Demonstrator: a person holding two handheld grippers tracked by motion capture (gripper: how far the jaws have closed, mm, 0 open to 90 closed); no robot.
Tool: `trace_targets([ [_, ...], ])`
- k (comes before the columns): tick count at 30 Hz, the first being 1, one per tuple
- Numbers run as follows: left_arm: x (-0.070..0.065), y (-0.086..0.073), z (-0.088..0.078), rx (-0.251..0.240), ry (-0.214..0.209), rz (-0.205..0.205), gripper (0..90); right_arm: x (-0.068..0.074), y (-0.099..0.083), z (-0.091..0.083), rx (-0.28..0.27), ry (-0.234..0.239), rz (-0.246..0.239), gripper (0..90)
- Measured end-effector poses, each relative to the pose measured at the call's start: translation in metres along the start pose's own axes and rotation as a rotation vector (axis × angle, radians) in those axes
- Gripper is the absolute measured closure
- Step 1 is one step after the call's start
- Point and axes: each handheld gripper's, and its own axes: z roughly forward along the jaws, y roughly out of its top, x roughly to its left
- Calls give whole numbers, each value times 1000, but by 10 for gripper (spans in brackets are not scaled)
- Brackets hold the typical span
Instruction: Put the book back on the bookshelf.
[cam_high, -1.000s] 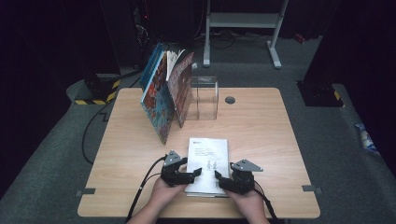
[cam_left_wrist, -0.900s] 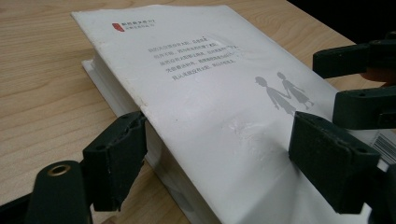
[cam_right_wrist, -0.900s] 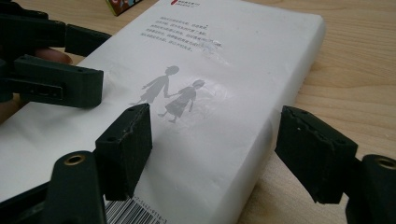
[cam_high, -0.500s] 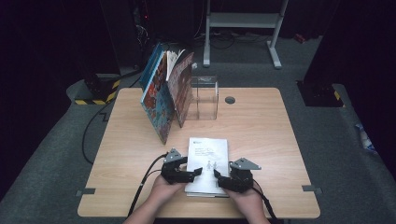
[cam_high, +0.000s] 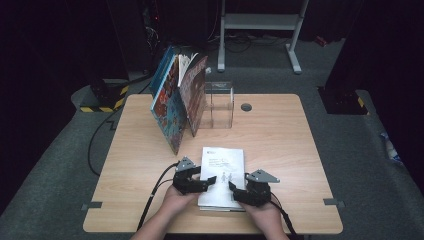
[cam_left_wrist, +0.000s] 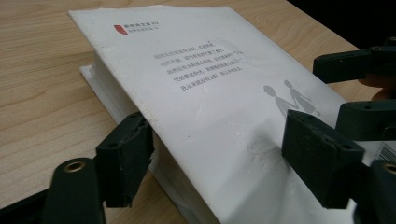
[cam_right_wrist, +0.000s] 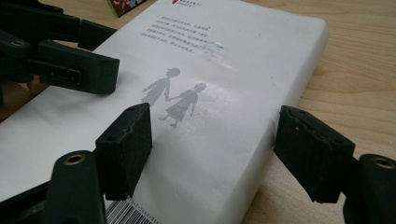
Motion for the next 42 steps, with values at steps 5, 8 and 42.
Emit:
trace_targets([
  [5, -2, -2, -6, -59, 12, 28, 394, 0, 0, -1, -4, -1, 5, 277],
  [8, -1, -2, -11, -94, 14, 69, 458, 0, 0, -1, -12, 3, 6, 278],
  [42, -21, -3, -29, -262, 55, 328, 516, -35, 6, 13, 17, 235, 244, 153],
])
